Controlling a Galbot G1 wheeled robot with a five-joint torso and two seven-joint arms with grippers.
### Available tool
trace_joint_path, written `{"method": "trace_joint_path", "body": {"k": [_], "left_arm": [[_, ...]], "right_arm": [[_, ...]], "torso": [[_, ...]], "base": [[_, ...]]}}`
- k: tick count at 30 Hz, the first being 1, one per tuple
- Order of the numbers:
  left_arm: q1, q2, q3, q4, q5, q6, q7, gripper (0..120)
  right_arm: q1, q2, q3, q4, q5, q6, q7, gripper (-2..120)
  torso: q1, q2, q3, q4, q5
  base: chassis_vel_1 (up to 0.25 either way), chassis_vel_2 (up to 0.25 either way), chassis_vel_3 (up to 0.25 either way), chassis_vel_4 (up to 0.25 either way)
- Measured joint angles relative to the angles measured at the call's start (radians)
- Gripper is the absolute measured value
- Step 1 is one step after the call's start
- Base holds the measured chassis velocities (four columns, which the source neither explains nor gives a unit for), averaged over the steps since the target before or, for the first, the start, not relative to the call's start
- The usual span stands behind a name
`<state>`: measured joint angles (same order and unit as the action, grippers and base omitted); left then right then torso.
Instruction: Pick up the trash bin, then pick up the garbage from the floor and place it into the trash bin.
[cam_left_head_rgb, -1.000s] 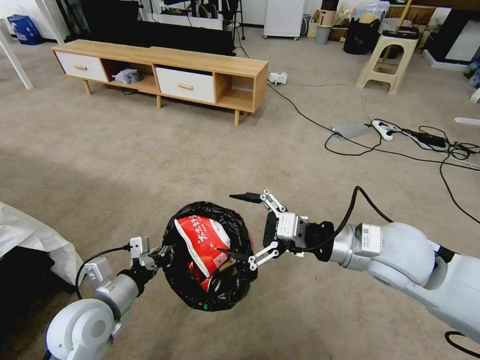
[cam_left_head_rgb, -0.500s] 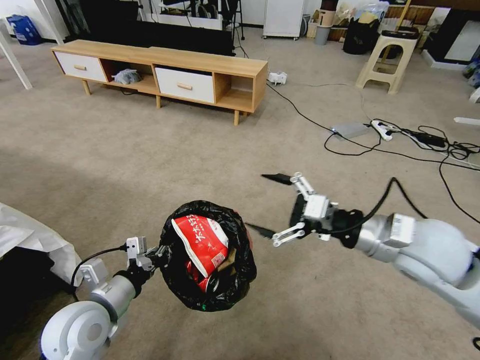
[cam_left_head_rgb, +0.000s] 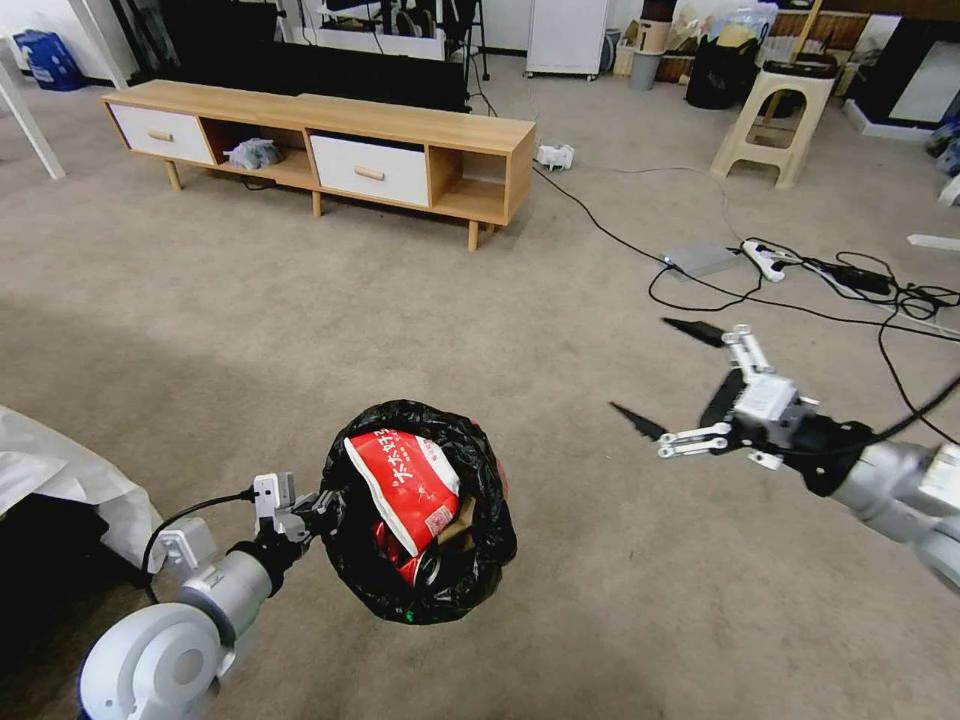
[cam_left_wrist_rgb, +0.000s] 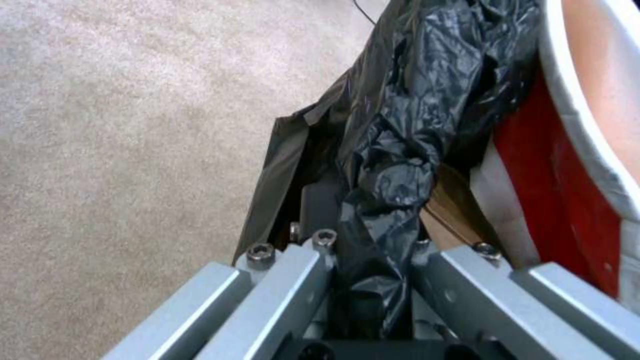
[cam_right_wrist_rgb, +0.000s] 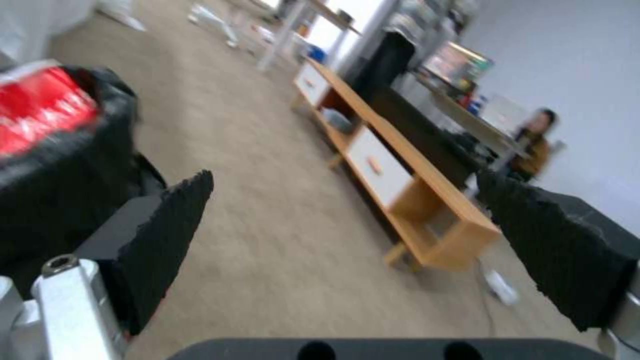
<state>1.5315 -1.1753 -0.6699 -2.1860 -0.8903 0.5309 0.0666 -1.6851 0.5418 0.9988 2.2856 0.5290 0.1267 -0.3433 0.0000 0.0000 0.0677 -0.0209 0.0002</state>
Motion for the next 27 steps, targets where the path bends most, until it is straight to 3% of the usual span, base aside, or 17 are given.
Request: {"method": "trace_joint_path", "body": {"k": [9, 14, 25, 27], "left_arm": [[-0.003, 0.011, 0.000, -0.004, -0.006, -0.001, 0.001, 1], [-0.001, 0.020, -0.006, -0.008, -0.014, -0.001, 0.000, 1], [-0.014, 0.040, -0.009, -0.005, -0.033, -0.002, -0.003, 1], [-0.017, 0.042, -0.009, -0.003, -0.037, -0.002, -0.003, 1]], "right_arm": [[-0.089, 0.132, 0.118, 0.015, -0.035, 0.005, 0.021, 100], [-0.122, 0.290, 0.203, 0.036, -0.076, -0.005, 0.042, 100], [-0.185, 0.512, 0.275, 0.080, -0.171, 0.024, 0.001, 100], [-0.195, 0.638, 0.290, 0.101, -0.196, 0.030, -0.011, 100]], "torso": [[0.000, 0.000, 0.000, 0.0002, -0.0002], [0.000, 0.000, 0.000, 0.0001, -0.0001], [0.000, 0.000, 0.000, 0.0002, -0.0004], [0.000, 0.000, 0.000, 0.0001, -0.0003]], "base": [[0.000, 0.000, 0.000, 0.000], [0.000, 0.000, 0.000, 0.000], [0.000, 0.000, 0.000, 0.000], [0.000, 0.000, 0.000, 0.000]]}}
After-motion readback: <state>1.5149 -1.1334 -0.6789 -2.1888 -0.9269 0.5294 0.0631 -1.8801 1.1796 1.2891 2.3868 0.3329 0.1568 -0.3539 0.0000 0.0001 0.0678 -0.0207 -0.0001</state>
